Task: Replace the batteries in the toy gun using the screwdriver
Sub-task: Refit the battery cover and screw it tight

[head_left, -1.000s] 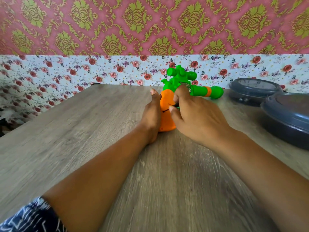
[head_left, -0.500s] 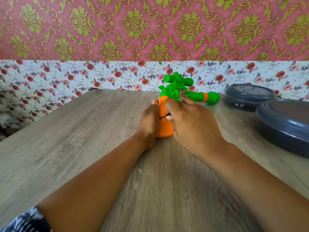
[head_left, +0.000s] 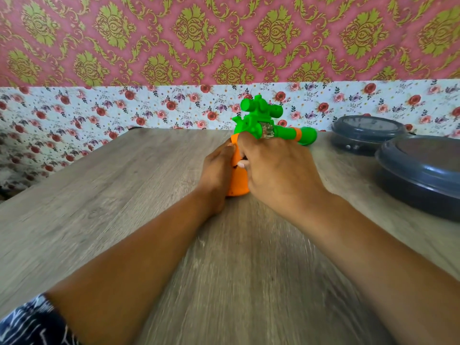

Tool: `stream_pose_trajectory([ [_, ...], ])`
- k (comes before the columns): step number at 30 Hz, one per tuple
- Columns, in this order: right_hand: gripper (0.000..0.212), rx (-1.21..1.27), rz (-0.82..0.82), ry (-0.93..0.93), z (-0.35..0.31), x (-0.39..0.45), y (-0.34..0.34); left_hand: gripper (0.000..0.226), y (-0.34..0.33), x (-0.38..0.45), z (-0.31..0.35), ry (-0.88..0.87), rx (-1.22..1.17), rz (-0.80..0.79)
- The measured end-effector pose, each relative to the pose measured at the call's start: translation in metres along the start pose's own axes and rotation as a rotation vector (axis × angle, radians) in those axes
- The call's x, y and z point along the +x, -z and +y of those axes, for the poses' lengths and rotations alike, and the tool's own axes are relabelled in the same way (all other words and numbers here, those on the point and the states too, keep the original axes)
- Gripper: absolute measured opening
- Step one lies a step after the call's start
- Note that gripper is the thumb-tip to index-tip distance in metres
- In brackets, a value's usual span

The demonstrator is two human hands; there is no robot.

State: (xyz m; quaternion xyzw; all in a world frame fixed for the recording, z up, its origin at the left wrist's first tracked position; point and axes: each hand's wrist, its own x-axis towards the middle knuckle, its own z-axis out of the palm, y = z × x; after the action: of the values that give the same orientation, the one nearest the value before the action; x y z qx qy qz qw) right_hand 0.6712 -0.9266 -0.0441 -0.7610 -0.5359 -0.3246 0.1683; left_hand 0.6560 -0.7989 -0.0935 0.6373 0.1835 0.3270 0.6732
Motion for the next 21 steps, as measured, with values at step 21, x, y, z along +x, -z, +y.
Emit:
stream_pose_trajectory([
  [21, 0.013, 0.006, -0.063, 0.32, 0.034, -0.008, -0.008, 0.032, -0.002, -0.006, 0.008, 0.026, -0.027, 0.014],
])
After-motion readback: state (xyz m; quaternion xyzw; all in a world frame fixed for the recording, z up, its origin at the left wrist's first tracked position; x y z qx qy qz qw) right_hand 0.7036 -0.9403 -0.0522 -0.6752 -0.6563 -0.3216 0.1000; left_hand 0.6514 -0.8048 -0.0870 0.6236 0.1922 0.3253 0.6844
